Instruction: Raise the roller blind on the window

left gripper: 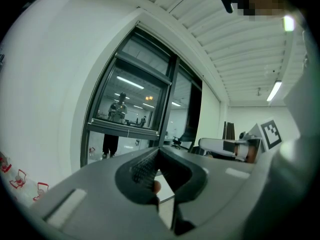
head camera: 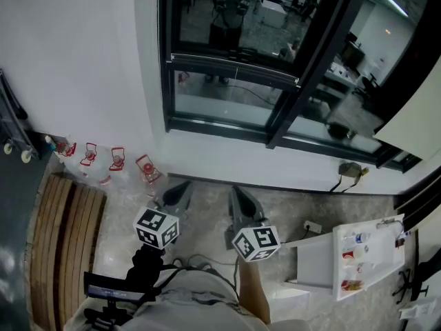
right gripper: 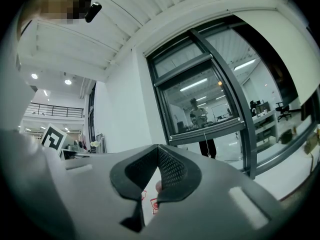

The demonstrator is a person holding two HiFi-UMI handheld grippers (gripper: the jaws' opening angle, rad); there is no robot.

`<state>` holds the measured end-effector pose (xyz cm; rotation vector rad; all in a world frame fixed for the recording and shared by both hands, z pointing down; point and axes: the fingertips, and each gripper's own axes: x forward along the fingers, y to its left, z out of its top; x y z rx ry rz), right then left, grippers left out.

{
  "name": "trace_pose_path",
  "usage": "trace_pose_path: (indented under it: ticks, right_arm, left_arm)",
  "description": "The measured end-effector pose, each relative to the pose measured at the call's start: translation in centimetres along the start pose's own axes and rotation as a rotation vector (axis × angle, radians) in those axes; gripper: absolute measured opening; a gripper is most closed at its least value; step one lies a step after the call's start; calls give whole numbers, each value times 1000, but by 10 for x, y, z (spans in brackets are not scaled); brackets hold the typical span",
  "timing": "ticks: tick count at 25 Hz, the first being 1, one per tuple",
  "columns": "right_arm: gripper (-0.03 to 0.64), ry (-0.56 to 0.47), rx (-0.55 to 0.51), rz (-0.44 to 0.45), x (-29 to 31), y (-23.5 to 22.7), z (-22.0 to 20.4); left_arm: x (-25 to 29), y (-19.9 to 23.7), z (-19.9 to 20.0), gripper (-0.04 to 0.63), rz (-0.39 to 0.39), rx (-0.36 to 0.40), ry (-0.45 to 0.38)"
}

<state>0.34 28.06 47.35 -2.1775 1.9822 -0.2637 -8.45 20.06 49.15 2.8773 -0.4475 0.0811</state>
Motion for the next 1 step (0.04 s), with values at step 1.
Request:
trace_pose_path:
  ticks: [1]
  right_arm:
    - [-2, 0, 0, 0, 0, -1, 0]
  left_arm:
    - [1, -1, 0, -2, -1, 1, 0]
